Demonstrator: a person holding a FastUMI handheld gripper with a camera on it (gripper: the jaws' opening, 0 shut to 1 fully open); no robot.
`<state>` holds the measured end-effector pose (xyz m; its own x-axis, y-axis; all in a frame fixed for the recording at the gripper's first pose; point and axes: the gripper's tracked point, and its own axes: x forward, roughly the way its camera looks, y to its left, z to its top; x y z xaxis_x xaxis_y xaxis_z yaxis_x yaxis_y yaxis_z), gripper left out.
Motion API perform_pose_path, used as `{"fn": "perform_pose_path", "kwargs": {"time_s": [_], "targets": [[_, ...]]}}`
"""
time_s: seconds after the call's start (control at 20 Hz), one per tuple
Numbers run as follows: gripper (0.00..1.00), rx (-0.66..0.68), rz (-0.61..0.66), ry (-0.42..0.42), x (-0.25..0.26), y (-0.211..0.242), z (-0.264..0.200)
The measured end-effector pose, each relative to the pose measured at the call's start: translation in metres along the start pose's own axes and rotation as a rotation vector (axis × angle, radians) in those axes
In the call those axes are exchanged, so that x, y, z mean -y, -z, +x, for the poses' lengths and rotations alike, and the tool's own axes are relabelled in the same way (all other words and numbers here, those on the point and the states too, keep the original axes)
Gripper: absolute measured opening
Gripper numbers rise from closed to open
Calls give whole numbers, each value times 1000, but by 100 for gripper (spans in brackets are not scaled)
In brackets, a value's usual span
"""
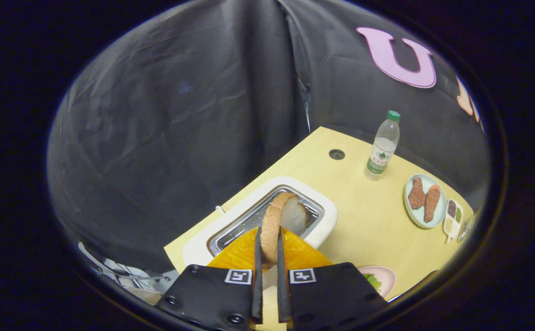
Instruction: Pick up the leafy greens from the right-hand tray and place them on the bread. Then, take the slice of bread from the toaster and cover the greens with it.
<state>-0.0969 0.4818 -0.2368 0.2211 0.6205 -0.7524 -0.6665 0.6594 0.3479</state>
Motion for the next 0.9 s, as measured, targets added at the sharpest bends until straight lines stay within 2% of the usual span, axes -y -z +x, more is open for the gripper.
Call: {"fn": "perform_pose_path", "kwargs": {"time_s": [0.3, 0.6, 0.8, 0.9], "targets": [[16, 102, 59, -47, 14, -12, -41], [16, 197, 246, -96, 43, -13, -78], [15, 275, 259, -43, 81, -10, -103], [15, 263, 263, -28, 92, 4, -108]]}}
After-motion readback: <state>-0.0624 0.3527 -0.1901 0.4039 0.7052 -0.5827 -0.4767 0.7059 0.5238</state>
